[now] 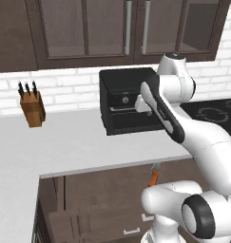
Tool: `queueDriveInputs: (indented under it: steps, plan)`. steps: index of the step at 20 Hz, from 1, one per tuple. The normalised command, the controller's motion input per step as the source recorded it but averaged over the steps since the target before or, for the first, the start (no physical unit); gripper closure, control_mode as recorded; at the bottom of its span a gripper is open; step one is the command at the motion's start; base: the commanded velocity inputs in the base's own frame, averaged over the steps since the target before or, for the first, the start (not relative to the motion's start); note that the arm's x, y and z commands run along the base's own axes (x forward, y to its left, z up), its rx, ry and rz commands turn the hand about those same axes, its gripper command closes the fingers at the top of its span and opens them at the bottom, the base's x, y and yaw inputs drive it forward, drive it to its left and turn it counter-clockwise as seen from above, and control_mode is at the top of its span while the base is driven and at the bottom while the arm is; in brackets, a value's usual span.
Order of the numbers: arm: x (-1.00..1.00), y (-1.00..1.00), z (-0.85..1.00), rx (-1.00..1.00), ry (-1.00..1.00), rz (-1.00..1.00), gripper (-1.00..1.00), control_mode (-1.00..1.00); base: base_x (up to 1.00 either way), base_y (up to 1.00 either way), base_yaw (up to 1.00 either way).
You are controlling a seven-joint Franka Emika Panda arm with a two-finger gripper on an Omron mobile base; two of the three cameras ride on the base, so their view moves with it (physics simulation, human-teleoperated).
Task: Pick up the knife from the drawer and place it on the cutting board. Then place the meat from the plate to the cutting board.
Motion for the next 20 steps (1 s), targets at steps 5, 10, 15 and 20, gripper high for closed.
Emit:
queueDriveInputs:
  steps: [5,10,15,20]
  plan:
    - [-0.17,0.00,0.00,0.00,0.00,0.00,-1.00,-1.00,0.00,0.00,0.00]
    - [-0.40,0.00,-0.24,0.00,0.11,-0.05,-1.00,-1.00,0.00,0.00,0.00]
    - [-0.26,-0.05,-0.51,0.00,0.12,-0.11,-1.00,-1.00,0.00,0.00,0.00]
    - [0.00,0.00,-0.05,0.00,0.04,-0.01,-1.00,-1.00,0.00,0.00,0.00]
